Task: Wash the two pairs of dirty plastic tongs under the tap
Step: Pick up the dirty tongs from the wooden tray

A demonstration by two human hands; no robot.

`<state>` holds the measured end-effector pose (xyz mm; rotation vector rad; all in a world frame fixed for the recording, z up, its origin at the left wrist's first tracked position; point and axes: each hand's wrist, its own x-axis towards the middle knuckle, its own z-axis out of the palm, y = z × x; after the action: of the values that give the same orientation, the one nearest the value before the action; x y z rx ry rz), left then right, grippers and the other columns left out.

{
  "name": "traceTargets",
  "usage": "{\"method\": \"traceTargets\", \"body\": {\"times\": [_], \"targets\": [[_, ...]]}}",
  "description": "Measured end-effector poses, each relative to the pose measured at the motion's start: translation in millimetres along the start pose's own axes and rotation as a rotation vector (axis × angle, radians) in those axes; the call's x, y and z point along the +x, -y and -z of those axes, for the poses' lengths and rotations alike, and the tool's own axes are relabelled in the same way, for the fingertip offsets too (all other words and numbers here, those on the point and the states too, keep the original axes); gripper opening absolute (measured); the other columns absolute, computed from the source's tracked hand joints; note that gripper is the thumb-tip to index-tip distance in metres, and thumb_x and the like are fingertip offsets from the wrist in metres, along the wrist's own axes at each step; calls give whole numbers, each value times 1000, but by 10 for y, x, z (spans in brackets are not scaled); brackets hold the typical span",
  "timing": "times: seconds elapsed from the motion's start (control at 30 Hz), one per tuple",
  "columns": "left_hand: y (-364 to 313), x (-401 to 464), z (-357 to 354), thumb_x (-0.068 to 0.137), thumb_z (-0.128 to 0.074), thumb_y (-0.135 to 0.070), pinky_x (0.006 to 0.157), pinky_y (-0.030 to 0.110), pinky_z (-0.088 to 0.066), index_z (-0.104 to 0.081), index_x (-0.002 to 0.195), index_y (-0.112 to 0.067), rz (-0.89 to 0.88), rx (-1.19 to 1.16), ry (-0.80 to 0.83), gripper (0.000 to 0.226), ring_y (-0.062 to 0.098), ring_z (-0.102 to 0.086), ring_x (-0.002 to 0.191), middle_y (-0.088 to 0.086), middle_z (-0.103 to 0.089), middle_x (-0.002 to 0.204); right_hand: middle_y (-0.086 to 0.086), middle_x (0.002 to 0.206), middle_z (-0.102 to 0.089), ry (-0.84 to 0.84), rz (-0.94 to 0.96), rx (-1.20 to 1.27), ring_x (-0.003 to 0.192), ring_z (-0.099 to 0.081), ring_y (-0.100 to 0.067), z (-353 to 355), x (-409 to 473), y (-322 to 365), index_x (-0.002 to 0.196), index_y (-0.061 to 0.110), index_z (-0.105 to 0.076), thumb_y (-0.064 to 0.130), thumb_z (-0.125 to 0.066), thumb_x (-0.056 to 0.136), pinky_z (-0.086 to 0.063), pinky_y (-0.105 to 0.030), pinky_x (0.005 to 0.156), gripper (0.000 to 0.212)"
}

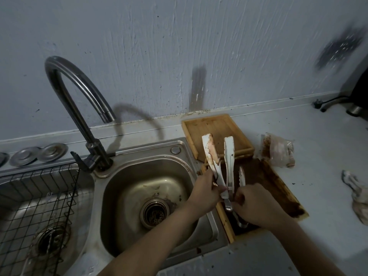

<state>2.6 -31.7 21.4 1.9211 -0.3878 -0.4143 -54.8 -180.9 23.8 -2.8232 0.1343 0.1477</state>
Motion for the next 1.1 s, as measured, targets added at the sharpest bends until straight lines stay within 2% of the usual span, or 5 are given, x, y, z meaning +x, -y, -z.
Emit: {"method": "traceTargets", "body": {"times": [0.23,0.37,0.5,0.73,1.1], "targets": [[-6,1,-16,88,-59,-11,79,46,-58,-45,93,-17,26,-46,-2,16,26,-67,94,11,-63,102,-1,67,-69,239,-31,96,59,-67,-6,124,-90,116,72,19,-65,30,-66,83,-57,-22,63,15],[-20,-20,30,90,-55,-2,66,25,-60,-46,95,-17,30,-274,-8,18,13,-67,86,-1,-61,93,7,64,-61,66,-43,47,58,-62,-5,322,-107,159,66,29,-56,25,-64,83,-54,-21,58,20],[-87,-24,106,90,-51,5,68,25,-59,-49,96,-28,-48,-373,-20,33,16,-67,92,-1,-64,96,11,55,-56,-130,8,67,48,-55,-1,554,-132,240,67,28,-56,23,-64,83,-38,-11,42,19],[-164,-73,239,90,-50,8,62,27,-60,-50,99,-18,-47,-439,-130,28,19,-68,86,5,-66,93,11,54,-50,-413,76,80,45,-47,-1,683,-155,232,75,11,-64,14,-67,81,-28,-14,45,7],[-130,-161,661,91,-54,-2,57,28,-60,-51,107,-4,107,-504,-299,17,25,-70,85,17,-68,100,7,56,-49,-359,-44,-44,46,-37,5,266,-129,12,73,10,-61,11,-64,83,-24,-13,45,10]]}}
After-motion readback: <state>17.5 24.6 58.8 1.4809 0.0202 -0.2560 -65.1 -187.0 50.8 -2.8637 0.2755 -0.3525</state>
